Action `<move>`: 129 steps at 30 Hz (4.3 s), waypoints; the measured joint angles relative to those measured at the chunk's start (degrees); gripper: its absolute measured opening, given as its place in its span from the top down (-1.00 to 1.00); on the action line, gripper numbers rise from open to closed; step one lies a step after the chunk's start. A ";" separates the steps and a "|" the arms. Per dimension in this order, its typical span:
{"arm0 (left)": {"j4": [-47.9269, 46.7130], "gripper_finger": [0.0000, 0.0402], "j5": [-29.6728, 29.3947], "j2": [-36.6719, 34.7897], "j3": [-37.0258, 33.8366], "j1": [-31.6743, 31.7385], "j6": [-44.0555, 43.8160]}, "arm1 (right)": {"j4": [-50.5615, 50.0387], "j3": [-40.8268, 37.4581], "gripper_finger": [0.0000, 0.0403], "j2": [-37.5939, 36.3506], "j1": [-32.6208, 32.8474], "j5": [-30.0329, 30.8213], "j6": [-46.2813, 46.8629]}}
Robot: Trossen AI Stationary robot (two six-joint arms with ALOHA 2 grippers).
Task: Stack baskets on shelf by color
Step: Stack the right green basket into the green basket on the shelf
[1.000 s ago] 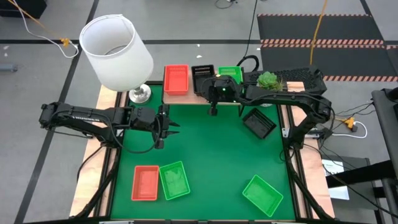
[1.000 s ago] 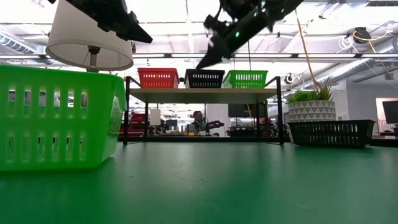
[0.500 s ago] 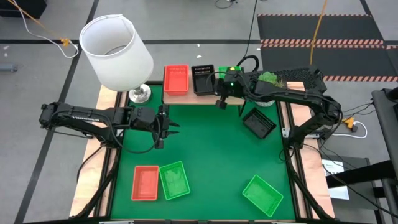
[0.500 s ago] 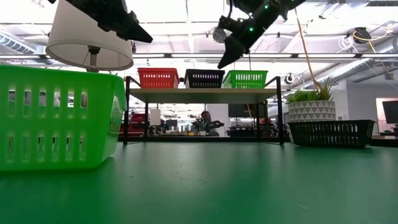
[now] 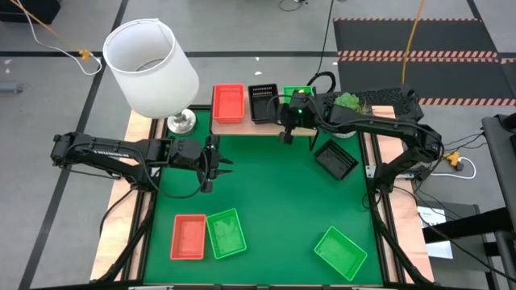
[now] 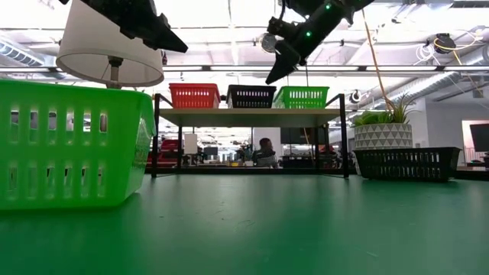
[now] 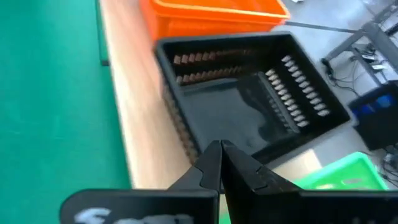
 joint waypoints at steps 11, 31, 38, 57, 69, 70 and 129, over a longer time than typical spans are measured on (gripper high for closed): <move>0.13 0.38 -0.01 0.00 0.00 -0.01 0.37 | 4.67 0.00 0.99 0.00 1.53 -3.53 1.56; 2.98 0.38 0.00 0.00 0.00 0.00 0.58 | 15.94 -0.02 0.99 9.25 4.57 -0.26 1.70; 2.76 0.38 0.01 0.00 0.00 -0.02 1.31 | 19.98 -0.02 0.99 9.96 4.57 1.15 1.40; 2.84 0.38 0.05 0.00 0.00 -0.02 1.51 | 11.84 -0.02 0.99 -1.50 13.21 -0.56 1.40; 5.10 0.38 0.28 0.00 0.02 -1.32 -1.17 | -18.13 0.00 0.99 -13.48 35.43 1.53 17.72; 5.38 0.38 0.29 0.00 0.02 -1.63 -1.37 | -19.69 0.00 0.99 -14.11 37.69 2.57 19.87; 7.74 0.38 -0.06 0.00 0.02 -10.75 -9.75 | -31.05 -2.28 -0.07 2.58 90.05 5.15 70.11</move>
